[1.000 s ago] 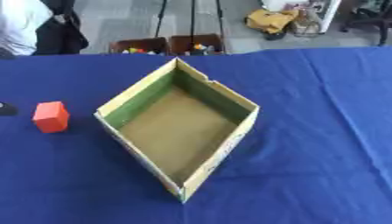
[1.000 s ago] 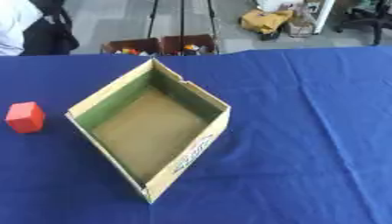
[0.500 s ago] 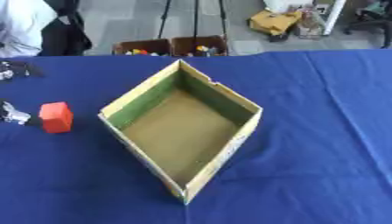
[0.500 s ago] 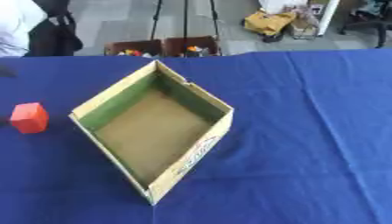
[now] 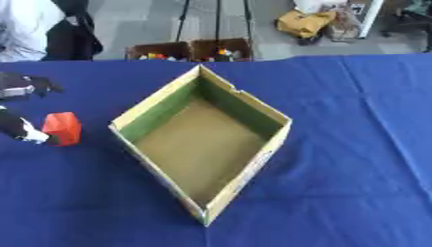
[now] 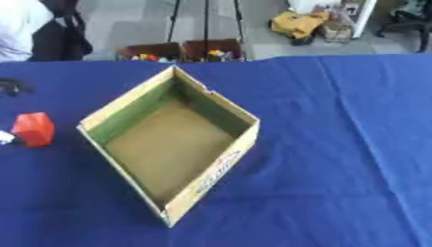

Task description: Pick up objects on the table and place them in the box.

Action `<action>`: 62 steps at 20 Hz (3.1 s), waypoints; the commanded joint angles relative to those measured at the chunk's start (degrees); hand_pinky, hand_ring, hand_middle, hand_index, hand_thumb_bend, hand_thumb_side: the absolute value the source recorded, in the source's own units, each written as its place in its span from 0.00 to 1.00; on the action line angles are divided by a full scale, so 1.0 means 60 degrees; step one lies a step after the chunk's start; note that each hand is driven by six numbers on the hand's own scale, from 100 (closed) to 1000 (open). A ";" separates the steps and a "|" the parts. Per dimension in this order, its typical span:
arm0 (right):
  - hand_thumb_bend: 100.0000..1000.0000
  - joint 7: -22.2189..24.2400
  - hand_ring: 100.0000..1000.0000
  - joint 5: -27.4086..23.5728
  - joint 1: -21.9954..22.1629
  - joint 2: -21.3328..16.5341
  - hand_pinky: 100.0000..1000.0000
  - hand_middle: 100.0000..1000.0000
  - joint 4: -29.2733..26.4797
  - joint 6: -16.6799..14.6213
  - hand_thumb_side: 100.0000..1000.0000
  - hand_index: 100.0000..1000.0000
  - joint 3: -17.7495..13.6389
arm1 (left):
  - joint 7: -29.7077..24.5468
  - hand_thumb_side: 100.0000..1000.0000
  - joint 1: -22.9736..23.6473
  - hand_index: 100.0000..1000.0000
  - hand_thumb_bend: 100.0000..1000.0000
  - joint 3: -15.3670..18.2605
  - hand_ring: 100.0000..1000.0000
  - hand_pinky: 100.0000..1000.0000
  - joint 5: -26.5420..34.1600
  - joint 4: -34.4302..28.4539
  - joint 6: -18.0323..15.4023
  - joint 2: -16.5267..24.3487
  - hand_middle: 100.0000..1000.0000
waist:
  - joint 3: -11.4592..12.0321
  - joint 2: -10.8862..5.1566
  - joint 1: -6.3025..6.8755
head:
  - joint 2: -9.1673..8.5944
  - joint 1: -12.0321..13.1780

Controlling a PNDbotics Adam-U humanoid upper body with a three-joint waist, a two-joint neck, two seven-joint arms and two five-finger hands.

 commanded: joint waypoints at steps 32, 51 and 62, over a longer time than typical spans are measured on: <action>0.00 0.0016 0.68 -0.0152 -0.0217 -0.0053 0.74 0.75 -0.0168 0.0043 0.76 0.77 -0.0062 | 0.0486 0.33 -0.0183 0.82 0.19 0.0386 0.53 0.44 -0.0454 0.0850 0.0330 -0.0091 0.63 | -0.0218 0.0419 -0.0018 | -0.0492 0.0385; 0.00 -0.0066 0.68 -0.0153 -0.0099 -0.0020 0.74 0.75 -0.0168 0.0109 0.74 0.78 -0.0076 | 0.1361 0.36 -0.0251 0.59 0.00 0.0415 0.37 0.18 0.0243 0.0133 0.0776 0.0127 0.44 | -0.0137 0.0152 0.0024 | -0.0314 0.0351; 0.00 -0.0091 0.69 -0.0133 -0.0002 -0.0020 0.74 0.75 -0.0168 0.0105 0.74 0.78 -0.0088 | 0.1317 0.38 -0.0325 0.57 0.00 0.0503 0.34 0.15 0.0975 -0.1855 0.1054 0.0452 0.42 | -0.0058 -0.0158 0.0123 | -0.0125 0.0226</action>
